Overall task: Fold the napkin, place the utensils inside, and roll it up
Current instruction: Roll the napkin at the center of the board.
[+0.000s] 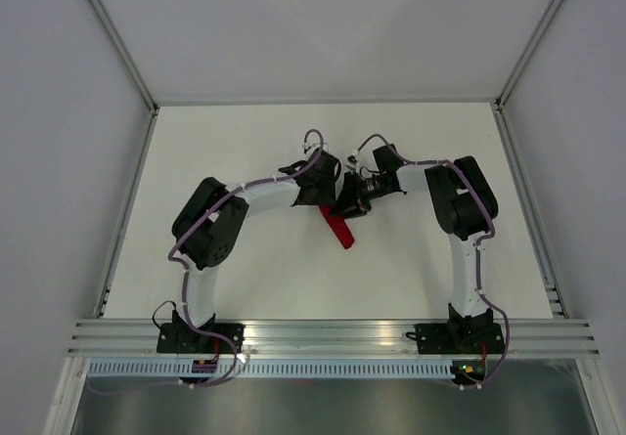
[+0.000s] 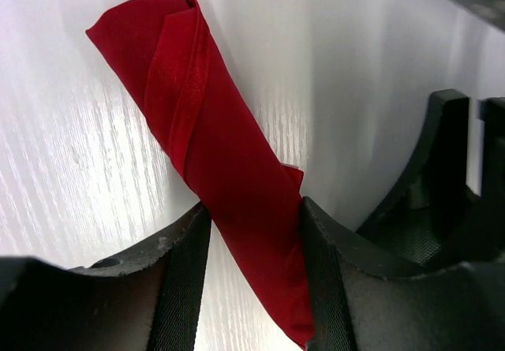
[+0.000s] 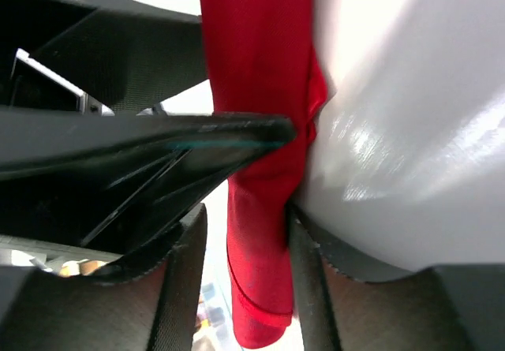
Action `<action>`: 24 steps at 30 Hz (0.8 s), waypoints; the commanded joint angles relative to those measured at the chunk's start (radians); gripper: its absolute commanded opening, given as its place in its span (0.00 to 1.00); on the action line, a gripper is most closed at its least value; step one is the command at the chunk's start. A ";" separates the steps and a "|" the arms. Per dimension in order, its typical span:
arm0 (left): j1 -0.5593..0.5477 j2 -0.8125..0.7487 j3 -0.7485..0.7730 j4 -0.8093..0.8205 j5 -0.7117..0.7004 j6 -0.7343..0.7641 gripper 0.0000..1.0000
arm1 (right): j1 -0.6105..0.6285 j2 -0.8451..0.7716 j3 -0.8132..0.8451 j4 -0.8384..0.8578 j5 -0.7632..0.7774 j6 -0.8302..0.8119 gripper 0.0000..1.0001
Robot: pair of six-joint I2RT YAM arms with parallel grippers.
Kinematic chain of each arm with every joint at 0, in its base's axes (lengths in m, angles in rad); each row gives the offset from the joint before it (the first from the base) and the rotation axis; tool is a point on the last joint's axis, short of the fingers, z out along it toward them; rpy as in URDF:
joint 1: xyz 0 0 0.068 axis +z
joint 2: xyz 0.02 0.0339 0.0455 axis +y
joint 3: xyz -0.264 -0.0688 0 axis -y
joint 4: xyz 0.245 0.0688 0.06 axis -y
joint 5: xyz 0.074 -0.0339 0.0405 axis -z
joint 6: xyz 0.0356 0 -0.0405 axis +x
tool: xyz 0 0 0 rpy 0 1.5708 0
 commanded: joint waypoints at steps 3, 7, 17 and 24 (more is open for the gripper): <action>0.004 0.076 0.072 -0.076 0.085 0.068 0.53 | 0.003 -0.064 0.009 0.018 0.238 -0.080 0.54; 0.010 0.104 0.115 -0.109 0.104 0.099 0.53 | 0.003 -0.113 0.012 -0.019 0.265 -0.119 0.55; 0.038 0.208 0.334 -0.278 0.161 0.267 0.52 | 0.000 -0.211 -0.014 -0.033 0.284 -0.166 0.55; 0.046 0.233 0.410 -0.338 0.152 0.324 0.52 | -0.008 -0.294 -0.019 -0.045 0.301 -0.206 0.56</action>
